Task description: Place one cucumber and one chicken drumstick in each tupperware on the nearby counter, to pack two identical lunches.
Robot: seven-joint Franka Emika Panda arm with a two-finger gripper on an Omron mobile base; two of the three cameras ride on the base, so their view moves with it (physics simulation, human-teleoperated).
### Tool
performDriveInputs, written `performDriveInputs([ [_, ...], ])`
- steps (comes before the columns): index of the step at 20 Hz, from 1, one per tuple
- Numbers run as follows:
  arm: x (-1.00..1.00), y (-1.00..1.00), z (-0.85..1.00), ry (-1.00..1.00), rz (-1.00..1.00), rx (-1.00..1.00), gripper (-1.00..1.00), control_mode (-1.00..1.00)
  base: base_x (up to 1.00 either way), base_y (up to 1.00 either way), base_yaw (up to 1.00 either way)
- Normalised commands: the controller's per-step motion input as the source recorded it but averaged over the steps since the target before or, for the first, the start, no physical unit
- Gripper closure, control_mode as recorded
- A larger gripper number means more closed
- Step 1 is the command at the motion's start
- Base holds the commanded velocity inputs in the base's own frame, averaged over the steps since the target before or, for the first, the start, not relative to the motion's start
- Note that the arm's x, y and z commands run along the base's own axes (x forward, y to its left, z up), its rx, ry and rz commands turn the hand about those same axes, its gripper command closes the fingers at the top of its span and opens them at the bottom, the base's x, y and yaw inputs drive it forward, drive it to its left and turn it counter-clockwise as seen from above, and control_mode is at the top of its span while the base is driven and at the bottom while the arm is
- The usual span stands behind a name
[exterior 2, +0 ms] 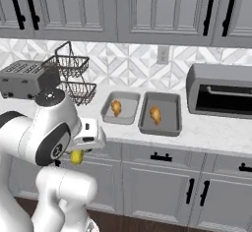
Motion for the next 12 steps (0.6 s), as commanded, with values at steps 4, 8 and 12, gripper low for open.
performDriveInputs([
  [4, 0.0, 0.0, 0.0, 0.0, 0.0, 0.0, 1.0, 1.0, 0.74, -0.01, 0.0],
  [8, 0.0, 0.0, 0.0, 0.0, 0.0, 0.0, 1.0, 1.0, 0.71, 0.02, 0.0],
  [12, 0.0, 0.0, 0.0, 0.0, 0.0, 0.0, 1.0, 1.0, 0.27, 0.0, 0.0],
])
